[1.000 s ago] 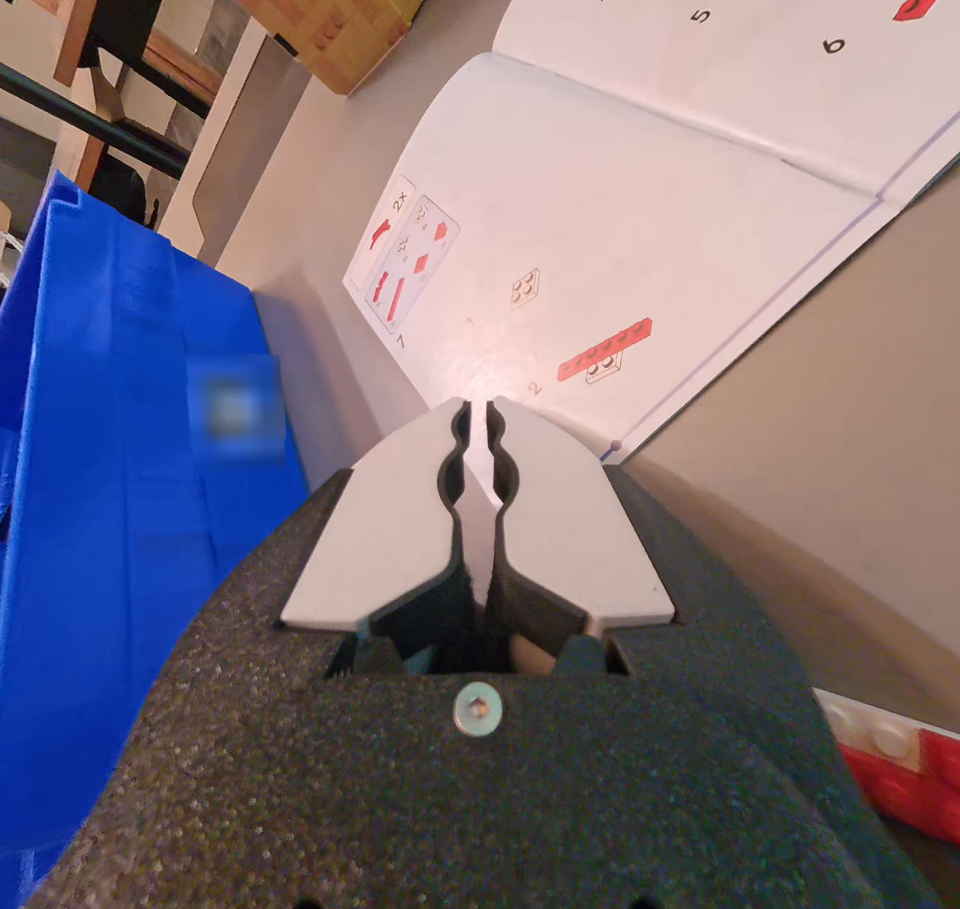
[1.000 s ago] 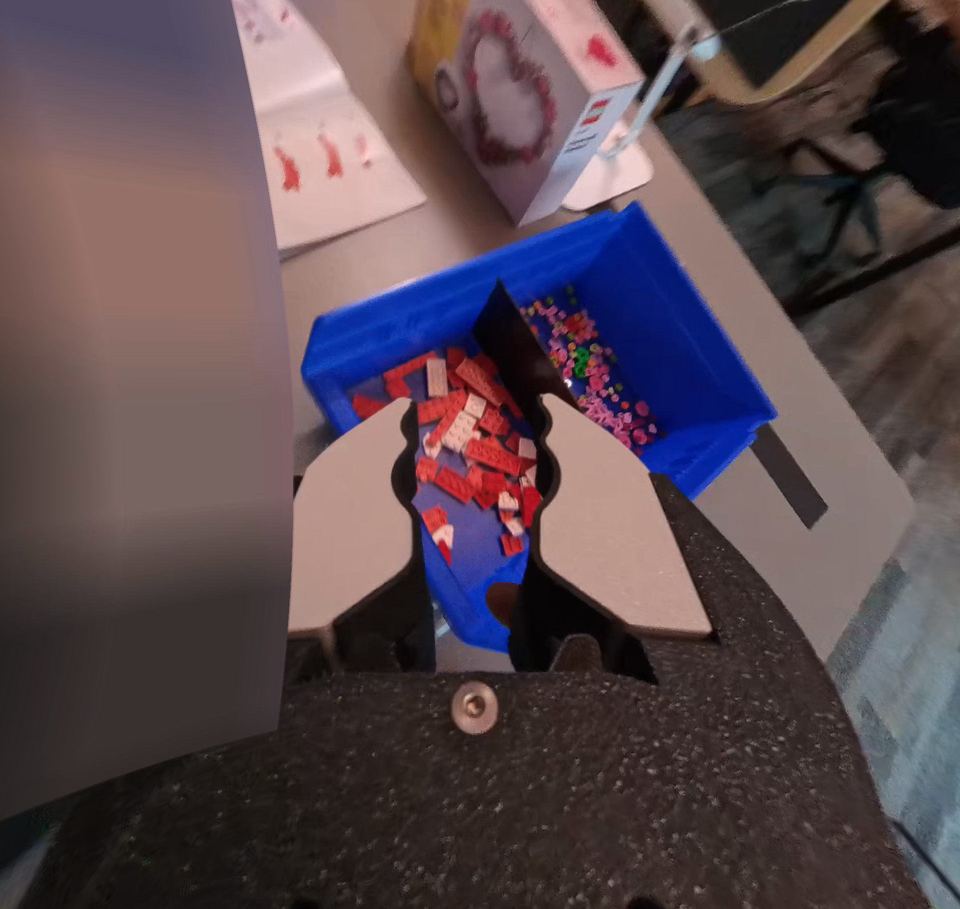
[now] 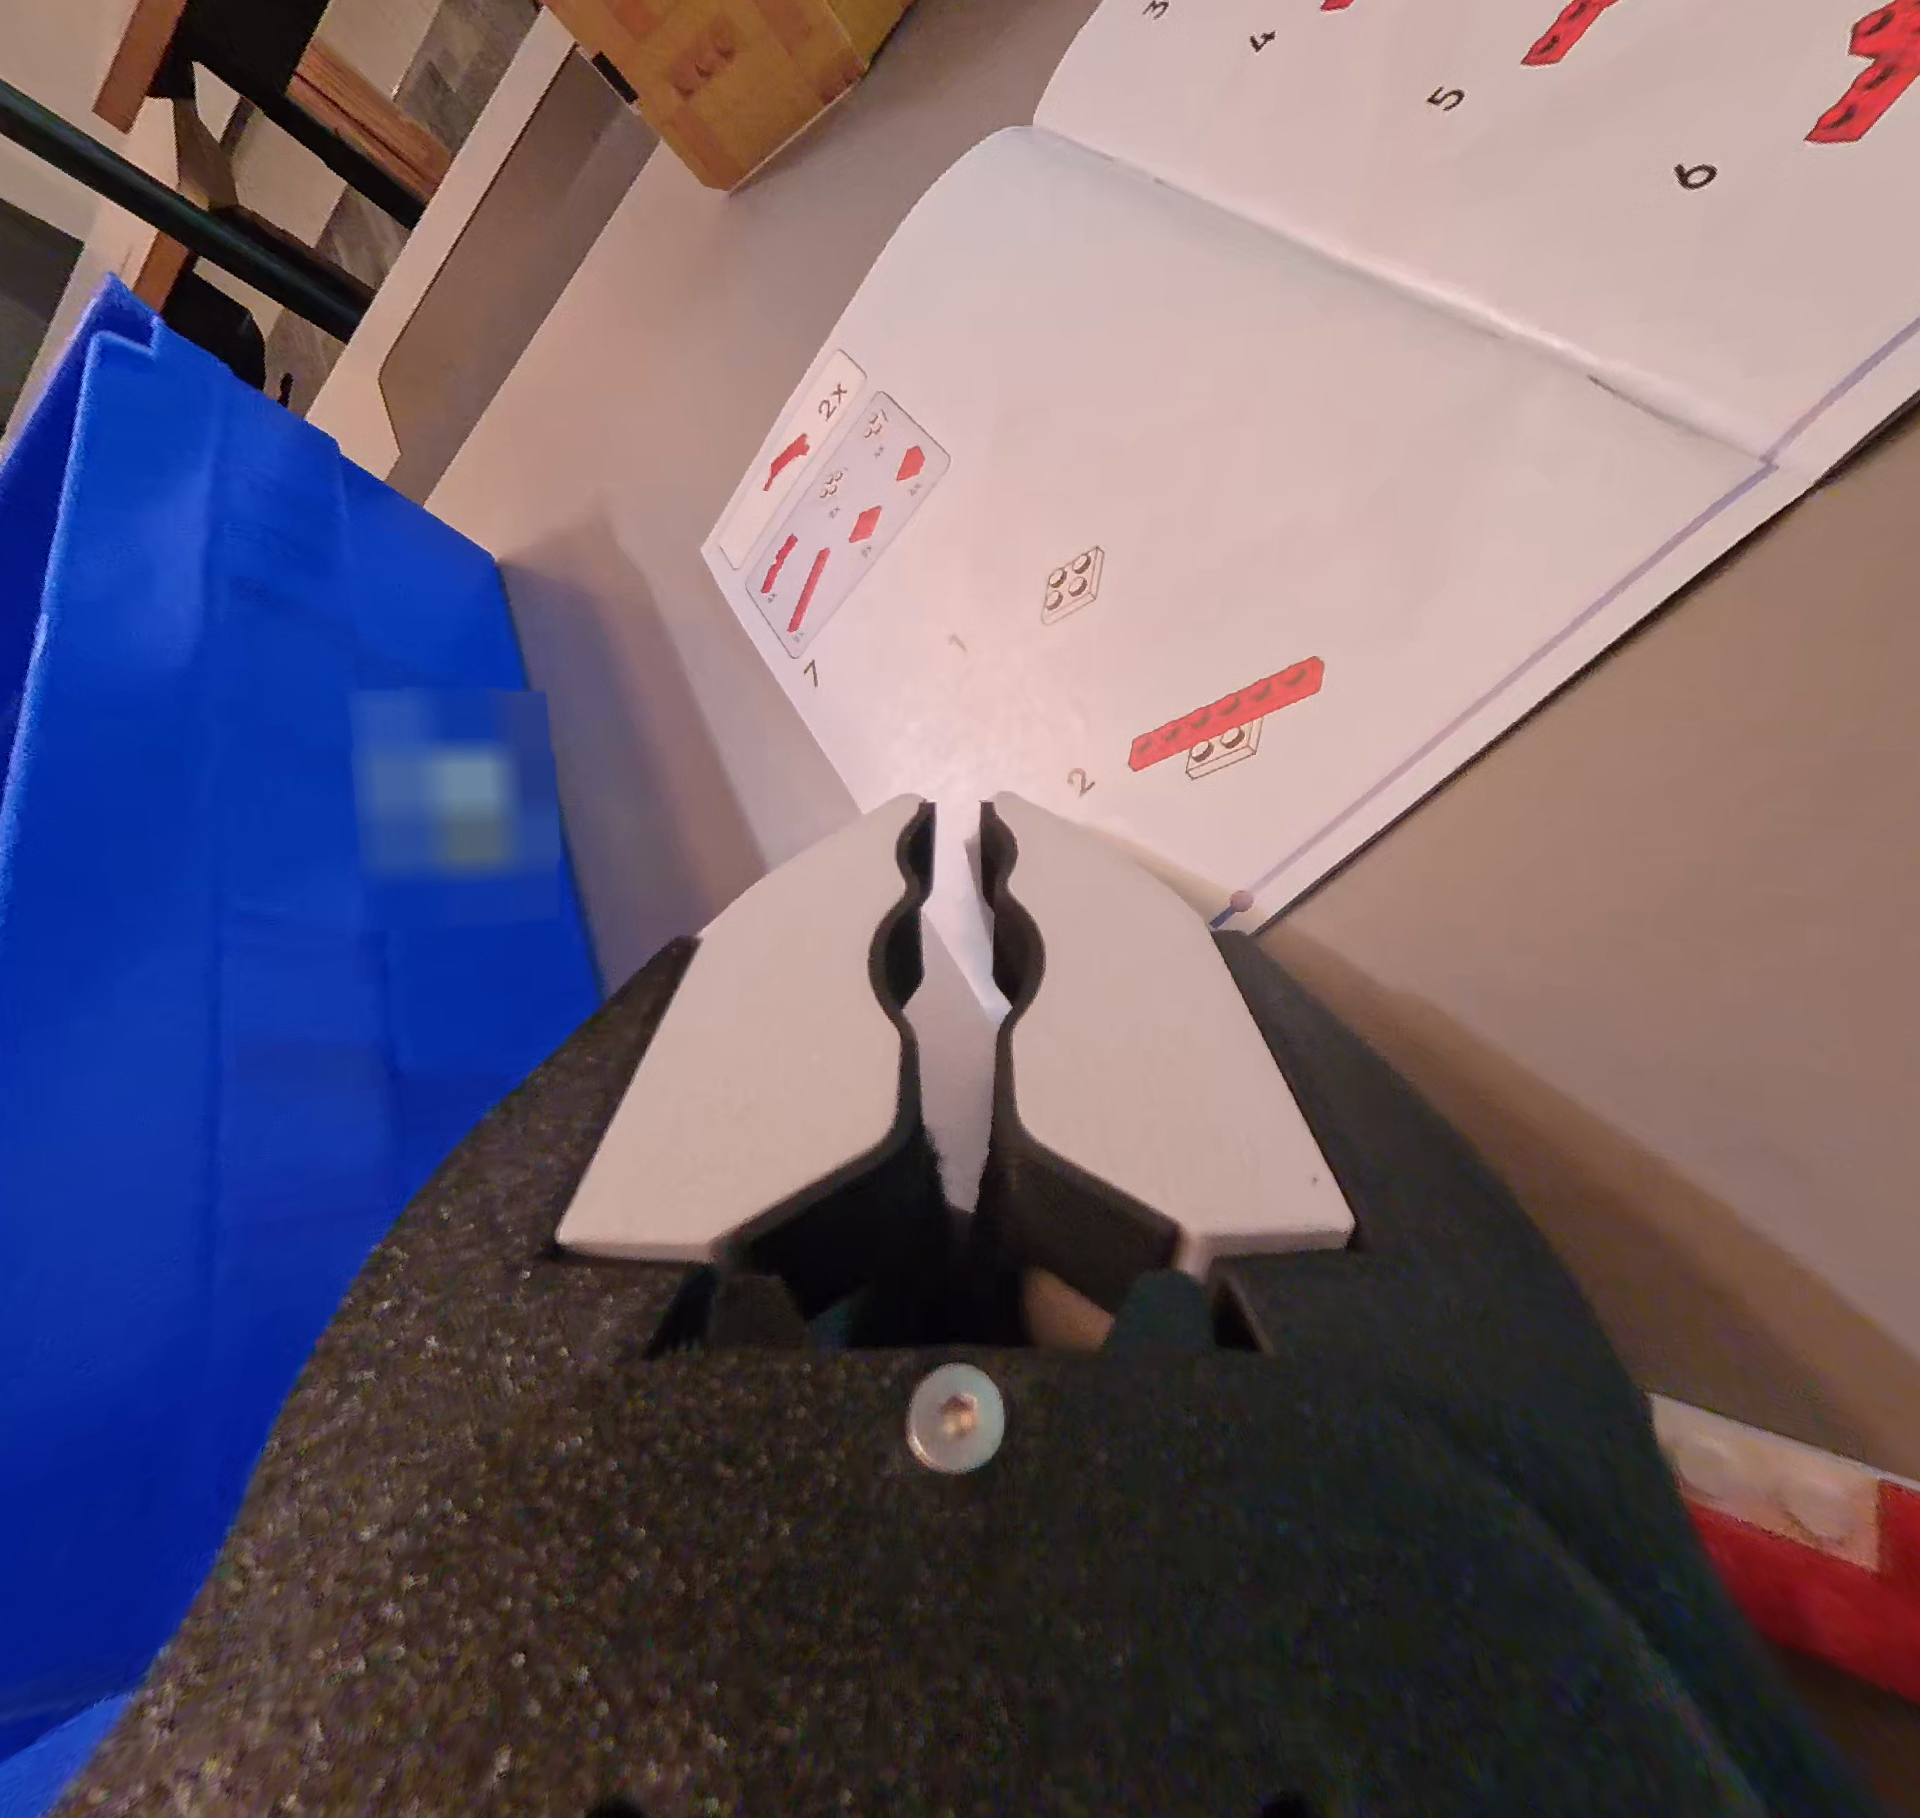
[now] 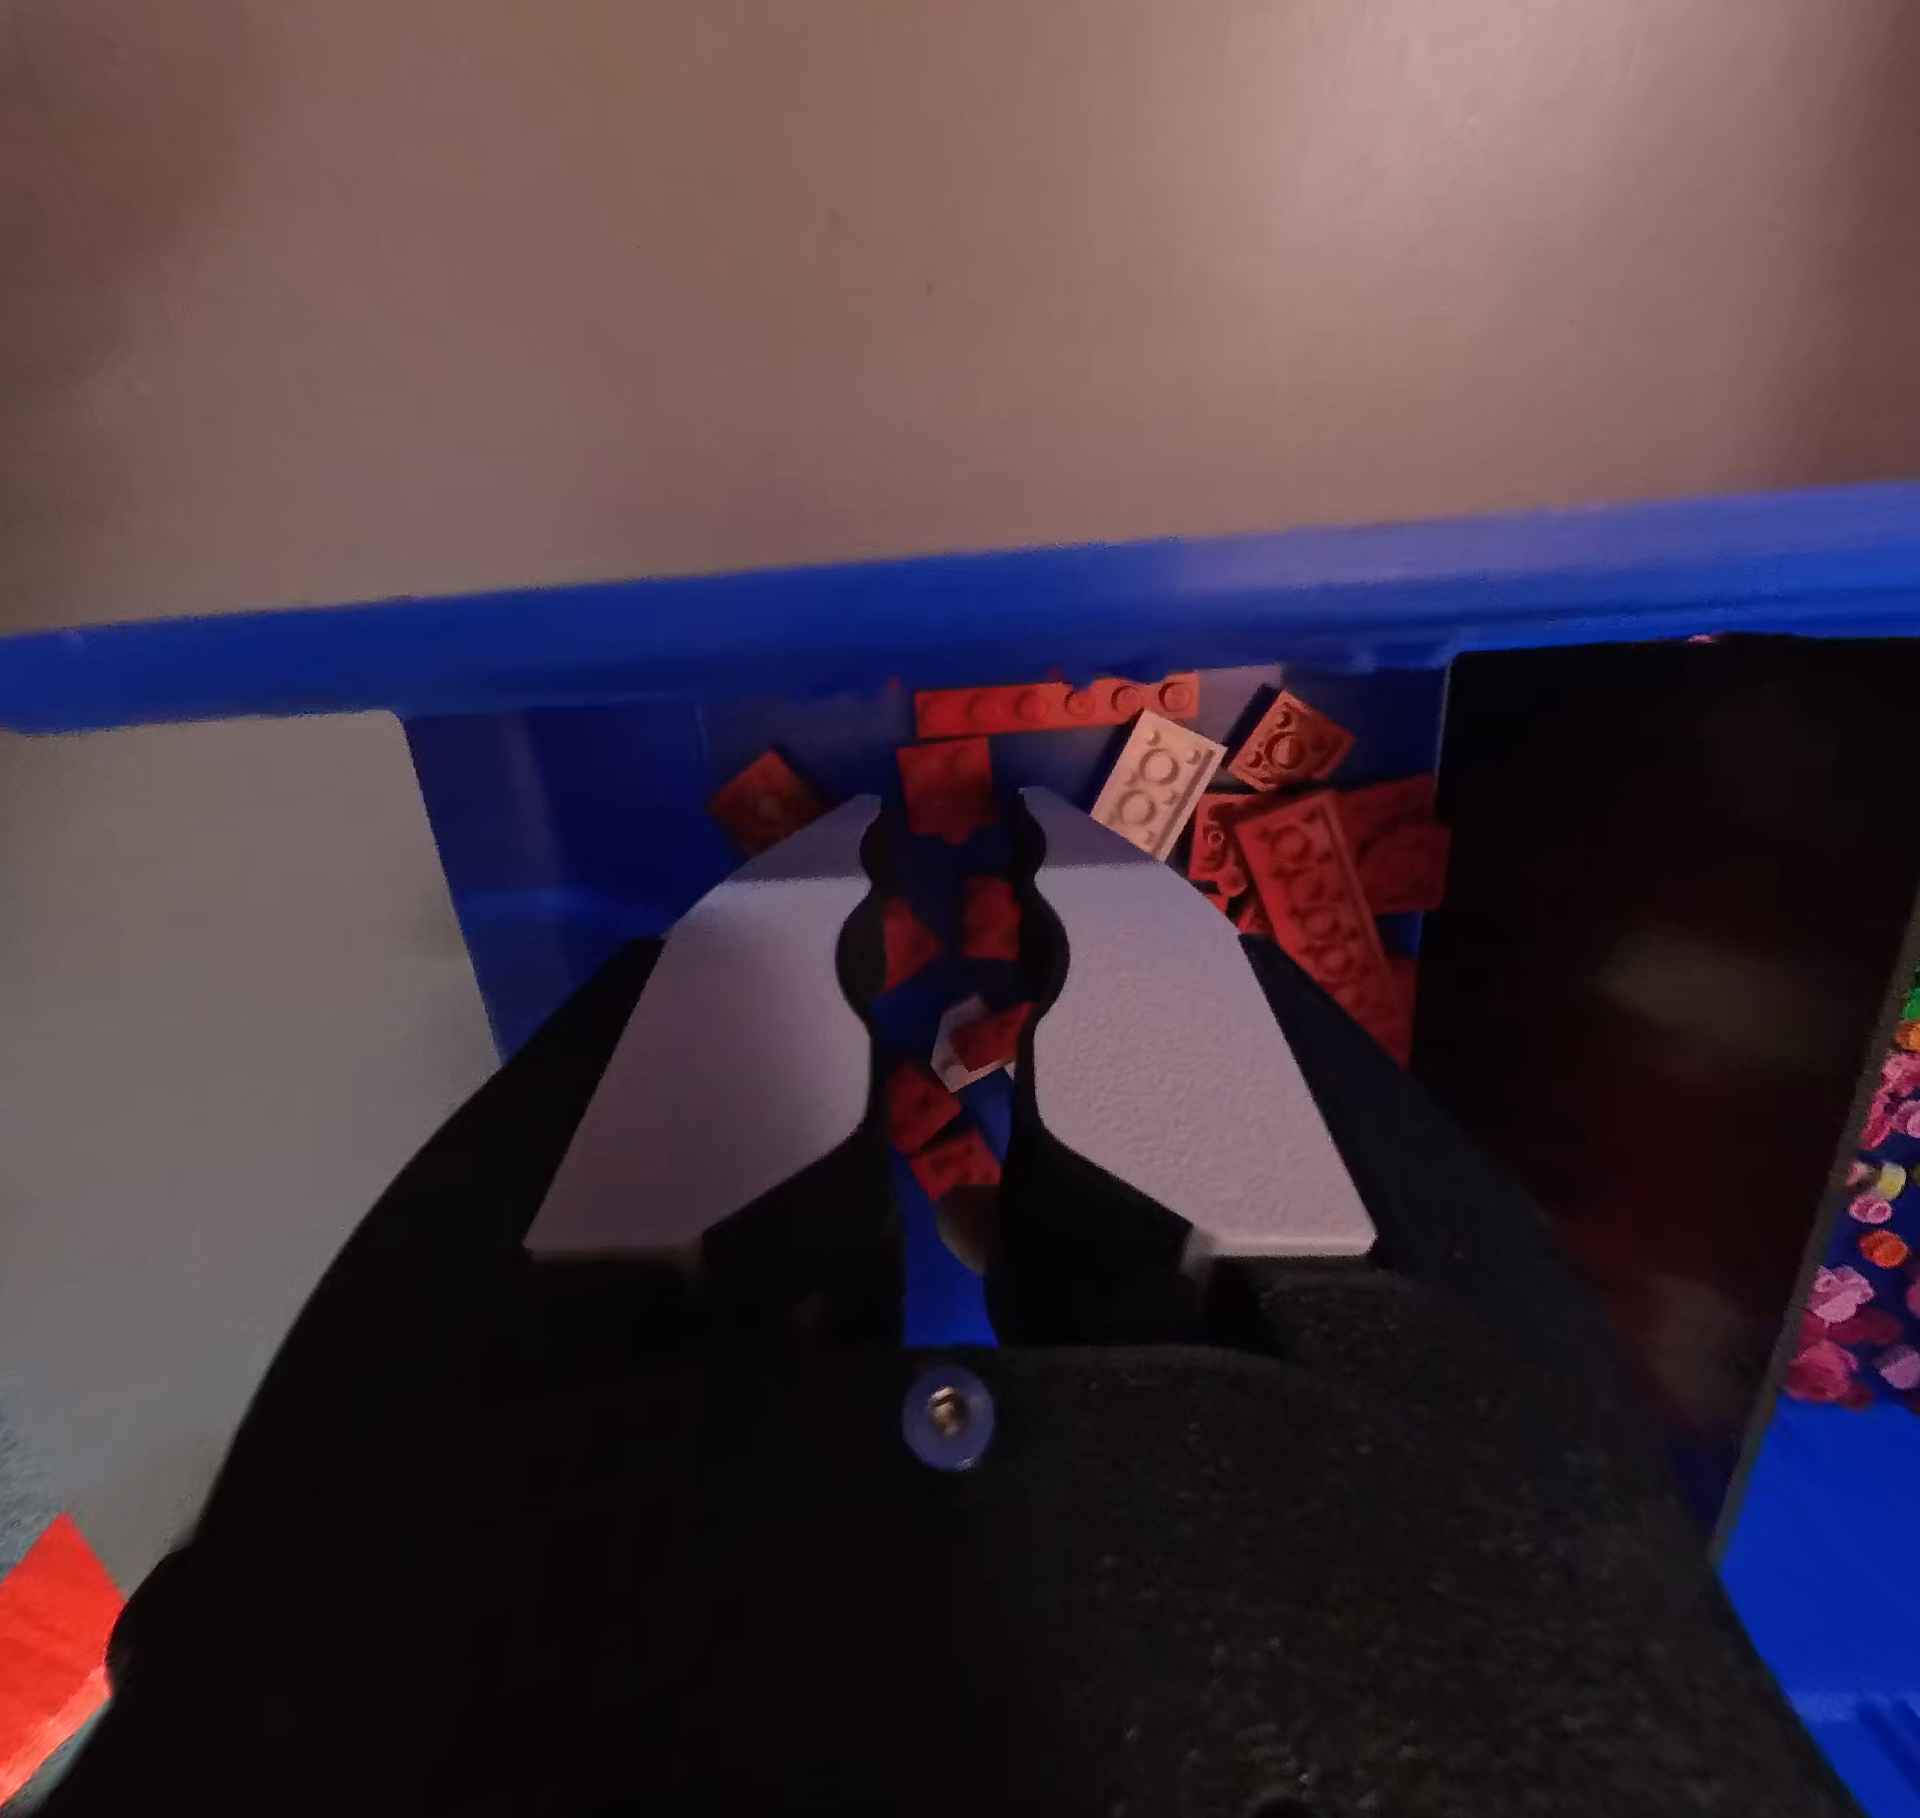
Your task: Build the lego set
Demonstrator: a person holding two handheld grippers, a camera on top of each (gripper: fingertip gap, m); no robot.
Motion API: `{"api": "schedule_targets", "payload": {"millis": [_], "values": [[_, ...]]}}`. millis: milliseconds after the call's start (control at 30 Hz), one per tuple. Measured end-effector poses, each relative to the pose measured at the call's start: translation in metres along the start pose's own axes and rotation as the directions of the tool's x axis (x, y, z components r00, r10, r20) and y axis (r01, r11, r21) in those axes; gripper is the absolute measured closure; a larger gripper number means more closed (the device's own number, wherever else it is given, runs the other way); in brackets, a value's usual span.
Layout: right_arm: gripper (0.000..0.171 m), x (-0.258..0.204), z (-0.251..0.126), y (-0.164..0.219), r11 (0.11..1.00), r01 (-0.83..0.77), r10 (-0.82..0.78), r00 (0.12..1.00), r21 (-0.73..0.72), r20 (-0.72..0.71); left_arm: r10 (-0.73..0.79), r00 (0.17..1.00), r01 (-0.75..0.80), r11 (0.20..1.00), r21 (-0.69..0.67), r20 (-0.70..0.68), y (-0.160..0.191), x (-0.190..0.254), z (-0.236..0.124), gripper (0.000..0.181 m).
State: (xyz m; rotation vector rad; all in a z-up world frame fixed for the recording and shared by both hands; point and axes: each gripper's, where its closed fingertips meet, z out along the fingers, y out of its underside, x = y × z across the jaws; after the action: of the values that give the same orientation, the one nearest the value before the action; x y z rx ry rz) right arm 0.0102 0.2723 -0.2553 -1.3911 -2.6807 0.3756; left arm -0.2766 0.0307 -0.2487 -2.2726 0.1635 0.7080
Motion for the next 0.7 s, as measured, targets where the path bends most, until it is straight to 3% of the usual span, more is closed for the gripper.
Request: {"api": "schedule_targets", "payload": {"millis": [100,200,300,400,500,567,700], "values": [[0.155,-0.001,-0.002,-0.001,1.0,0.002,-0.002,1.0,0.017,-0.005,0.012,1.0,-0.011,1.0,-0.016,0.018,0.003,-0.004,-0.002,0.17],[0.155,0.007,-0.018,0.001,0.999,0.016,-0.013,0.995,0.028,-0.095,0.025,0.999,-0.023,0.999,-0.045,0.046,0.008,-0.011,-0.007,0.164],[0.155,0.013,-0.06,-0.008,0.996,0.009,0.011,0.977,0.094,-0.213,-0.017,0.998,0.017,1.0,0.005,0.065,0.003,-0.02,-0.019,0.161],[0.155,0.007,-0.109,-0.032,0.97,0.044,0.035,0.949,0.24,-0.314,-0.143,0.99,0.142,0.982,0.128,-0.002,-0.015,-0.021,-0.036,0.159],[0.155,-0.026,-0.144,-0.074,0.881,0.118,0.005,0.966,0.458,-0.259,-0.291,0.914,0.37,0.884,0.285,-0.282,-0.052,0.004,-0.062,0.162],[0.155,-0.05,-0.151,-0.102,0.822,0.198,-0.083,0.969,0.535,-0.232,-0.324,0.772,0.545,0.78,0.308,-0.547,-0.081,0.032,-0.087,0.163],[0.155,-0.089,-0.124,-0.146,0.78,0.462,-0.38,0.886,0.422,-0.268,-0.294,0.606,0.657,0.708,0.257,-0.739,-0.112,0.06,-0.117,0.162]]}}
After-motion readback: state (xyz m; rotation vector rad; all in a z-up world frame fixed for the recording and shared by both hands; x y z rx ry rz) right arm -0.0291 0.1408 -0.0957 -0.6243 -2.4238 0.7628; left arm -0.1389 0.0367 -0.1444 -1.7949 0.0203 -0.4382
